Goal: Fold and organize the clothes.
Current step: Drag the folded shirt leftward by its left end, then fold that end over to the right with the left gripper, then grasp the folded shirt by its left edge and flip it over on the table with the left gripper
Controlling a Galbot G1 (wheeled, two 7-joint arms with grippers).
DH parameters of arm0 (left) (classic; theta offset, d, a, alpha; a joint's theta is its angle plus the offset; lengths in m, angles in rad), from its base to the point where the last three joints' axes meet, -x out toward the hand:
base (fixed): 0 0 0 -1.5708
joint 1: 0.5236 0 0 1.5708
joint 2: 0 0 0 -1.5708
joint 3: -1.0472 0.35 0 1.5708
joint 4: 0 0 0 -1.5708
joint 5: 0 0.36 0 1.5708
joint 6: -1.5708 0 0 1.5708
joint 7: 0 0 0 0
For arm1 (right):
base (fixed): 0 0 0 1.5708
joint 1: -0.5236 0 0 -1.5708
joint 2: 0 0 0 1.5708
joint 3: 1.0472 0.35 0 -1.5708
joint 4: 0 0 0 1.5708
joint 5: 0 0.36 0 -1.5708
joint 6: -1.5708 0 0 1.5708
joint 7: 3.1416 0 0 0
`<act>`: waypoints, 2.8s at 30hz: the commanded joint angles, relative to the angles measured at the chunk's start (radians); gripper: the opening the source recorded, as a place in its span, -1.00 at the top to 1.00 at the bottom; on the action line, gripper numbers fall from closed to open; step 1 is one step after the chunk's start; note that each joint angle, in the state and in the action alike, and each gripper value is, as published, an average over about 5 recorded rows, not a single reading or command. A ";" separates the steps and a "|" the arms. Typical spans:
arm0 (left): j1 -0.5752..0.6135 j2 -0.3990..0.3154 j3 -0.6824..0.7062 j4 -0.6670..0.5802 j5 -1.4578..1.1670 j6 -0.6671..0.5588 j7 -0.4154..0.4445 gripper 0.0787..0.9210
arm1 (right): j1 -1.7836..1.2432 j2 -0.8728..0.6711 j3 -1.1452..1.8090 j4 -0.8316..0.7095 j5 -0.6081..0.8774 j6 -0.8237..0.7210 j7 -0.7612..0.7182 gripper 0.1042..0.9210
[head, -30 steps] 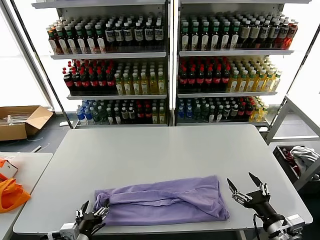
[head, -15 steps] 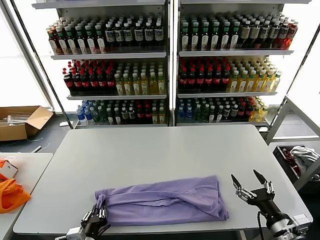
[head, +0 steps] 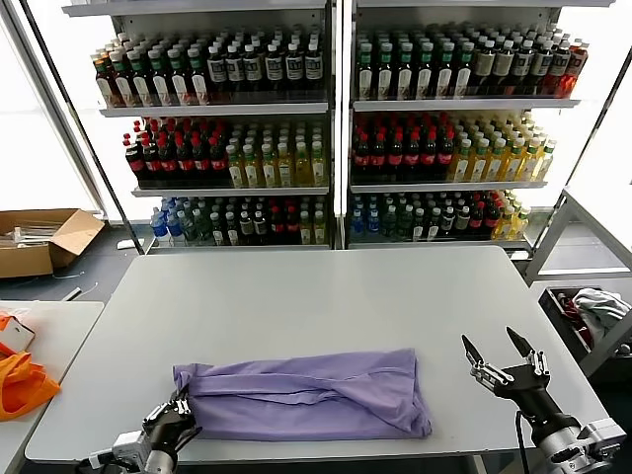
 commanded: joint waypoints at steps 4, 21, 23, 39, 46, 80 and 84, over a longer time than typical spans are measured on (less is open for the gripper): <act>-0.155 0.300 -0.436 0.275 -0.116 -0.029 0.250 0.93 | -0.004 -0.015 0.015 0.007 0.026 0.000 0.001 -0.76; -0.159 0.249 0.045 -0.169 -0.130 0.052 0.194 0.93 | -0.032 -0.004 0.024 0.024 0.013 -0.005 0.002 -0.76; -0.175 0.249 0.110 -0.161 -0.118 0.051 0.184 0.93 | -0.042 0.000 0.030 0.024 0.011 -0.002 -0.001 -0.76; -0.194 -0.043 0.264 -0.014 0.043 0.097 0.180 0.93 | -0.056 0.023 0.040 0.007 -0.005 0.014 -0.015 -0.76; -0.240 -0.059 0.278 0.008 0.029 0.102 0.163 0.93 | -0.049 0.025 0.024 -0.004 -0.014 0.015 -0.021 -0.76; -0.163 0.056 -0.028 -0.180 -0.131 0.199 0.153 -0.33 | -0.017 0.031 -0.013 0.016 -0.025 0.006 -0.014 -0.76; -0.192 0.106 -0.105 -0.045 -0.158 0.225 0.183 -0.60 | -0.019 0.034 -0.022 0.012 -0.029 0.010 -0.015 -0.76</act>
